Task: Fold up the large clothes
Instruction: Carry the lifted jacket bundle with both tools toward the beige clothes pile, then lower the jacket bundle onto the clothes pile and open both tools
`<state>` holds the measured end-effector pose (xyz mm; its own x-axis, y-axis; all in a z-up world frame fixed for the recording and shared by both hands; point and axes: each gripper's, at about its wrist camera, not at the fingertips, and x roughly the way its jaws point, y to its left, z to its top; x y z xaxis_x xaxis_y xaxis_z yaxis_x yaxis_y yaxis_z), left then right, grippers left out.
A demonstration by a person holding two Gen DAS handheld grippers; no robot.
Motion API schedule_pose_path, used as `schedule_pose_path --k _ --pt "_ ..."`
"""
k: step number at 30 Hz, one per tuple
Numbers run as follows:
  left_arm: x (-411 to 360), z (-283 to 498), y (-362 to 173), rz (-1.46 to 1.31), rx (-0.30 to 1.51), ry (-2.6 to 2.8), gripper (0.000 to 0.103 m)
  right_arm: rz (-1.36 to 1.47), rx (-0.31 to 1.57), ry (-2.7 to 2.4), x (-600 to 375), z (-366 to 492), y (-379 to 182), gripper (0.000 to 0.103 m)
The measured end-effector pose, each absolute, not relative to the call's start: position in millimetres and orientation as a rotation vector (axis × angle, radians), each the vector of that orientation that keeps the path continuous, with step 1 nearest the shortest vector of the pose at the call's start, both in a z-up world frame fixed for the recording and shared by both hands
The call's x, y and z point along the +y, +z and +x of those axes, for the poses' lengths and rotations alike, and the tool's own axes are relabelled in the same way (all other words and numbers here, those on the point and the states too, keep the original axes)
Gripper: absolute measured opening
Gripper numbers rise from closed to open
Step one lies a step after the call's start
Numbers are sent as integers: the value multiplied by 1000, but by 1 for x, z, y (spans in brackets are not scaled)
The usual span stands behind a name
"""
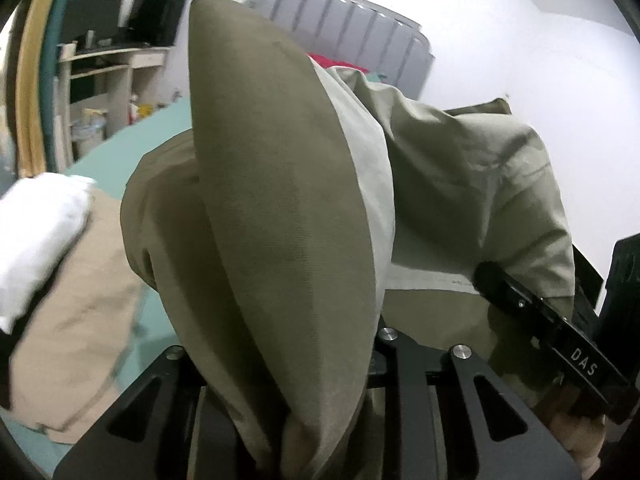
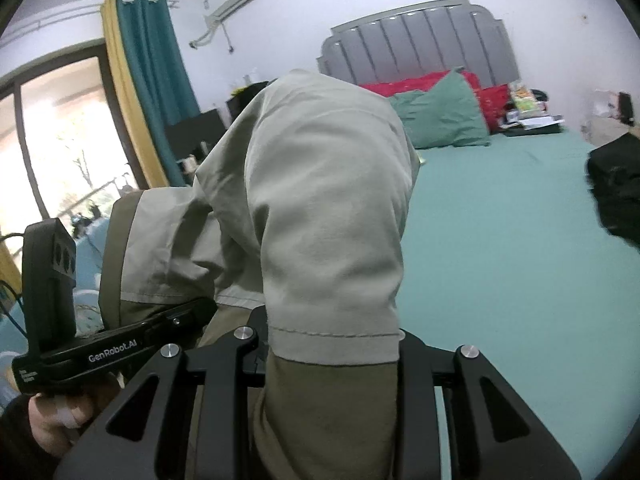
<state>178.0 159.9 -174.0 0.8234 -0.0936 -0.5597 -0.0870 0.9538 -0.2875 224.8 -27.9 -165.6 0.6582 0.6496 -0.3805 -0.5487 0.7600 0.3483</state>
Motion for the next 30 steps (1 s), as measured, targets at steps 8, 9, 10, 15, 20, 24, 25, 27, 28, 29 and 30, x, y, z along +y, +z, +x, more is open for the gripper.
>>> schedule_pose_path --k 8,9,10,15,20,24,25,27,28,29,30 --pt "231 156 -152 -305 558 129 24 373 556 833 38 234 -169 28" --pt "243 156 -151 -301 569 129 24 398 574 853 47 238 -175 28" --pt "251 162 -153 -284 597 126 25 413 595 862 56 242 -184 28" --pt "285 208 -207 -314 843 114 36 264 728 765 96 260 -233 45" --pt "314 204 -221 -384 898 173 47 252 859 660 91 292 -265 62" --pt "319 191 -215 -385 852 194 49 247 834 633 79 295 -254 66" --pt "318 191 -214 -368 847 208 49 232 819 622 78 290 -249 66" --pt "314 181 -209 -362 818 241 49 213 775 604 67 284 -237 66" --pt "313 176 -203 -366 790 247 49 199 754 601 62 279 -232 66" --pt "312 173 -194 -357 759 258 49 179 743 601 60 270 -229 66" --pt "315 175 -192 -343 738 271 49 158 741 598 60 268 -227 66"
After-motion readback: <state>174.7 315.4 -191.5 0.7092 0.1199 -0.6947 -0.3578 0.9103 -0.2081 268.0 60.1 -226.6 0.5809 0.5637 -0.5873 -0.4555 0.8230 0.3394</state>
